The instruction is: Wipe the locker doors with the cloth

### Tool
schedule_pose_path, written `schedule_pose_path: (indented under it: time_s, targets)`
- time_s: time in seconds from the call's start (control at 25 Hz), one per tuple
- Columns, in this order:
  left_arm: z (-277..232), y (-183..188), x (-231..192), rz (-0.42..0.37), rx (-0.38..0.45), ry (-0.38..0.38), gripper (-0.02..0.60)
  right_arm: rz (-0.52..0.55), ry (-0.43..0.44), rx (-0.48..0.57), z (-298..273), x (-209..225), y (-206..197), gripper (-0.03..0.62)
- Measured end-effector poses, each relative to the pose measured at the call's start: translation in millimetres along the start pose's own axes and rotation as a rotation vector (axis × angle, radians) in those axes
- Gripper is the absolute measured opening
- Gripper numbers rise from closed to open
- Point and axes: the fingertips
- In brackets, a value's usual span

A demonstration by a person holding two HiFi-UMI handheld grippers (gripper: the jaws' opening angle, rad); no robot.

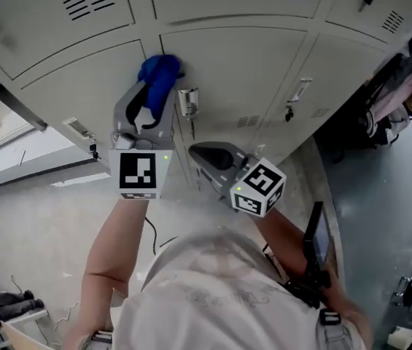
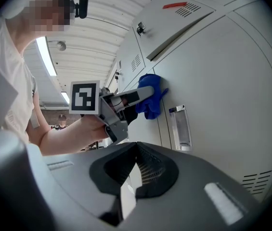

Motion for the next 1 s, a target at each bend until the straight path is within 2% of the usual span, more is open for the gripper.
schedule_pose_path:
  time_s: [0.28,0.56,1.0]
  targets:
    - [14.7,0.6,6.3,-0.009,0.013,-0.02,0.135,-0.003,-0.005,-0.014,-0.9,0.4,-2.9,0.008]
    - [0.5,-28.5,8.6,0.062,-0.042,-0.098,0.135,0.008,0.001,-0.016,-4.2,-2.3,-4.4,0.008]
    - [16.6,-47.6,-20.8,0.092,-0.059,-0.025,0.137,-0.028,-0.004,-0.03,-13.1,-8.0,-8.5,0.008]
Point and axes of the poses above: the fingertips, and each gripper's own axes: z backward along the fingers, x to its right, y out of its top, and after that the axes turned 15 degrees about -x, right-handed
